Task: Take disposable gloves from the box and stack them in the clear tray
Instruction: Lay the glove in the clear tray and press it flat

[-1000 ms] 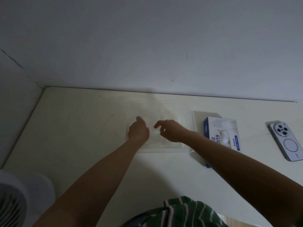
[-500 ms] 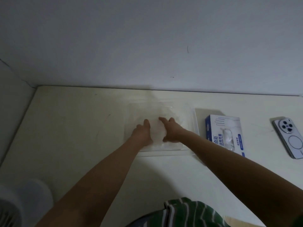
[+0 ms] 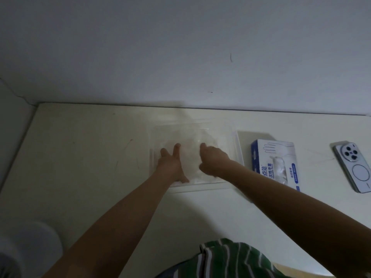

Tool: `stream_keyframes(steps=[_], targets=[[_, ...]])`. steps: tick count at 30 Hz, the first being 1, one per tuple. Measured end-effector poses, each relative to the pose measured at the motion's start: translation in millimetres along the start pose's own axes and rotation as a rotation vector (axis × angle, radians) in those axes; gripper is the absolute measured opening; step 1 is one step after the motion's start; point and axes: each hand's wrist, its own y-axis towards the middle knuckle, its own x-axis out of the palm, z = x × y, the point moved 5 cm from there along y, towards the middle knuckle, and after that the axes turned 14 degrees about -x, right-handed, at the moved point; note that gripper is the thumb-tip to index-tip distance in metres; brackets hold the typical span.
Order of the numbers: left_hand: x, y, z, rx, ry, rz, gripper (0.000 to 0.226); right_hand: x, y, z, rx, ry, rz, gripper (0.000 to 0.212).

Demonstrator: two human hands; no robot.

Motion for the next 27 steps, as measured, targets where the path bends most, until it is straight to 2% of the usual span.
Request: stream_keyframes(steps=[2,4,7,10,11,13,17,22,24,27], targets=[[0,0,1,0.003,0.015,0.011,0.129,0,6,-19,-0.161,0.066,0.100,0.030],[1,1,1,0.011,0.020,0.020,0.127,10,13,-24,-0.182,0.232,0.013,0.035],[3,3,0,-0.005,-0.007,-0.008,0.128,18,19,-5,-0.016,0.311,-0.050,0.069],[5,6,0,-0.023,0.013,-0.007,0.133,22,15,19,0.115,0.262,-0.146,0.117],[5,7,0,-0.033,0.016,-0.011,0.135,25,13,24,0.129,0.231,-0.190,0.127],[5,8,1,-0.049,0.018,-0.011,0.136,31,12,28,0.106,0.092,-0.183,0.133],[3,4,2,-0.057,0.036,-0.007,0.136,33,14,21,0.048,-0.165,-0.049,0.118],[-3,-10,0,-0.071,-0.059,-0.066,0.130,13,2,11,-0.054,-0.163,-0.047,0.113],[-12,-19,0,-0.059,-0.034,0.007,0.112,-8,-9,0,-0.180,-0.141,0.018,0.088],[-35,-41,11,0.035,-0.008,0.292,0.061,-54,-39,-11,-0.376,0.081,0.247,0.047]])
